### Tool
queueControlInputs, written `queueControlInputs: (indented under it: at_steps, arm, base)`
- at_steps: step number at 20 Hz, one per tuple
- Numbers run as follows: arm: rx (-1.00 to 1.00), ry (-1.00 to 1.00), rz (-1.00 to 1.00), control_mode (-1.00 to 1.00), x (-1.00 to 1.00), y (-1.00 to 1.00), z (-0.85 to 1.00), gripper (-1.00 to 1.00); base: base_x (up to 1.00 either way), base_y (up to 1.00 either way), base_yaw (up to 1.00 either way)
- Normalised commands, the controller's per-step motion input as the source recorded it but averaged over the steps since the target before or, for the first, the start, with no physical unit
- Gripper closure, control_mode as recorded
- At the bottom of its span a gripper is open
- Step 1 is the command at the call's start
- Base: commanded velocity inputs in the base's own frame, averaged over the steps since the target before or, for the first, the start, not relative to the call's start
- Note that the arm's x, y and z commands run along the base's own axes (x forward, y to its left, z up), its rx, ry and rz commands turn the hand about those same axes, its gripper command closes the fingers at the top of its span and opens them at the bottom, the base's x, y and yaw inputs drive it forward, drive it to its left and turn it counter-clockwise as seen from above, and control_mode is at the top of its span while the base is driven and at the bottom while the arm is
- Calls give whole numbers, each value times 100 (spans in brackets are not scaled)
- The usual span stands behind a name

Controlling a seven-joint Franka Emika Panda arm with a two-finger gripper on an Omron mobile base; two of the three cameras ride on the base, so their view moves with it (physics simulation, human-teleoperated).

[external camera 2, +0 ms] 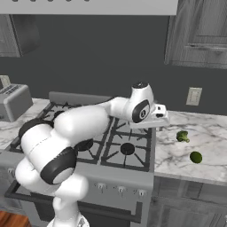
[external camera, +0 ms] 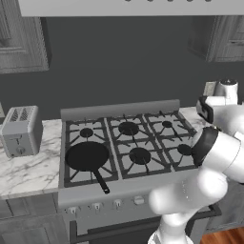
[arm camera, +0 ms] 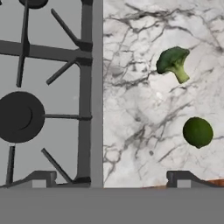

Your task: Put the lime and broccoli in the pan. Then turn on the front left burner and set the heat to medium.

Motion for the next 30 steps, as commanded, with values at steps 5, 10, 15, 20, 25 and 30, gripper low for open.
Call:
queueControlInputs:
  at_steps: [5,10,15,20,25,30]
  arm:
    - [0,0,-13,-100,14,-54,-19,-100]
    - [0,-2,-11,-100,6,-38,-36,-100]
    - [0,-5,-7,-100,1,-46,-35,-100]
    - [1,-15,-1,-100,0,-41,-20,-100]
    - [7,-19,-1,-100,0,-42,0,-100]
    - [7,-4,0,-100,0,-38,9,-100]
  base:
    - [0,0,0]
    - [0,0,0]
    - [0,0,0]
    - [0,0,0]
    - [0,0,0]
    - [0,0,0]
